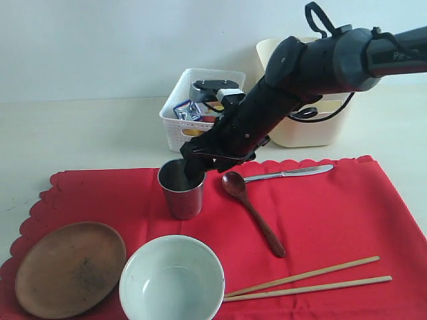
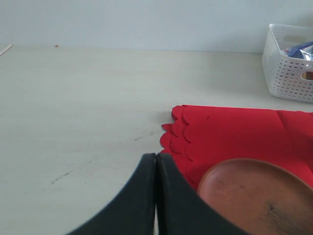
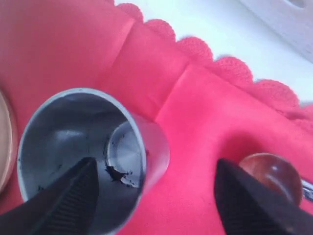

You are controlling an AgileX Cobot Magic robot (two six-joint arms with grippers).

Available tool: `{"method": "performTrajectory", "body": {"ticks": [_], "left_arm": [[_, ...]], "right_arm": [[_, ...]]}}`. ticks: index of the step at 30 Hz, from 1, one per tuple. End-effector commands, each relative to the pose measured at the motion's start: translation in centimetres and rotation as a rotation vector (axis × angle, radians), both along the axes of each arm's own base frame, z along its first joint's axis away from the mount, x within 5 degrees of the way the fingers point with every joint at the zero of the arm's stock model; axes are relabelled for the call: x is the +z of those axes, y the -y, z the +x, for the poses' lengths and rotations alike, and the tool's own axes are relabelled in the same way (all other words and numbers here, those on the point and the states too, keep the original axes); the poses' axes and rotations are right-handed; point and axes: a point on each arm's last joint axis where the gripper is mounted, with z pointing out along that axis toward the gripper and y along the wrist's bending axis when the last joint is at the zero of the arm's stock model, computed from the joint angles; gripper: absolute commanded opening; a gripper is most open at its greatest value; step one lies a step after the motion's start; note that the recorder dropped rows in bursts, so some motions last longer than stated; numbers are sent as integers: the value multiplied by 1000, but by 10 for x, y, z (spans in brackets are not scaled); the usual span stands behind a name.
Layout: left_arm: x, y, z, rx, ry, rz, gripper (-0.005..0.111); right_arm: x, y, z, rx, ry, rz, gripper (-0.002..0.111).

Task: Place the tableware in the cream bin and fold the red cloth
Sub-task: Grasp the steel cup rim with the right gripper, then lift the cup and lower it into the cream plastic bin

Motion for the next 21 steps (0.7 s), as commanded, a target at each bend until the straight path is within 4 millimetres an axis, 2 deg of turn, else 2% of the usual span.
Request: {"method": "performTrajectory", "body": {"ticks": [1,3,8,9,13,21], "left_arm": [[1,0,0,4,16,-4,0],[1,0,0,4,16,-4,0],[1,0,0,4,16,-4,0],[1,0,0,4,16,-4,0],[1,0,0,4,16,-4,0],[1,0,0,4,16,-4,0]], "right_arm": [[-4,-8,2,27,21,-23,48],[-5,-8,4,25,30,-35,38],[1,-6,10,1,49,-66,3],[3,-6,11,2,49,-63,0],[17,-7,11,11,52,-50,0],[80,-1,1,18,164,9,0]]}}
